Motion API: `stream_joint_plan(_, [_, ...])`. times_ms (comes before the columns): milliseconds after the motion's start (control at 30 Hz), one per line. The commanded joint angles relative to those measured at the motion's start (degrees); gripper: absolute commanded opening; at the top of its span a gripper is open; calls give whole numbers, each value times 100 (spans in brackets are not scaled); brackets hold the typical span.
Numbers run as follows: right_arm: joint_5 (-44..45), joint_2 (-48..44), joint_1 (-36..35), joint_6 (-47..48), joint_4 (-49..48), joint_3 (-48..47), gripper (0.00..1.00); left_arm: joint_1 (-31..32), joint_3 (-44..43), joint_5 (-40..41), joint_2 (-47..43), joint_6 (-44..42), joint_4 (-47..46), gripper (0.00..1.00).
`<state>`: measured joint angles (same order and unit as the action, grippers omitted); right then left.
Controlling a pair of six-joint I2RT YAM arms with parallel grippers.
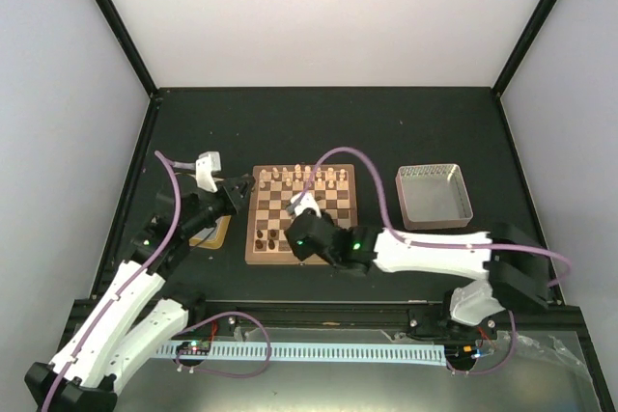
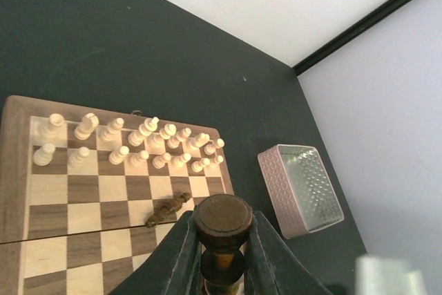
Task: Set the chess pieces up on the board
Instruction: Place the chess piece on the chessboard.
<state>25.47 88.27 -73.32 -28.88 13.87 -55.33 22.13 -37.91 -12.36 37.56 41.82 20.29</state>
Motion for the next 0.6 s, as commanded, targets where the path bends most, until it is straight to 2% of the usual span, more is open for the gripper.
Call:
stream_joint_plan(0, [-308, -984, 368, -457, -338, 197, 59, -42, 54, -598, 86, 130, -424, 3])
stream_joint_plan(133, [-1178, -1782, 874, -889, -1121, 611, 64, -42, 120, -1384, 242, 700, -936, 3])
stream_joint_plan(233, [-1675, -2150, 1113, -1136, -1882, 901, 67, -43, 190, -2184, 421, 1495, -1519, 3])
stream_joint_plan(333, [-1843, -2230, 1162, -940, -2308, 918, 66, -42, 230, -2697, 578, 2453, -2058, 3])
stream_joint_plan(567, [-2388, -2032, 1153, -234, -2613, 691, 61, -42, 220, -2737, 525, 3639, -2240, 5])
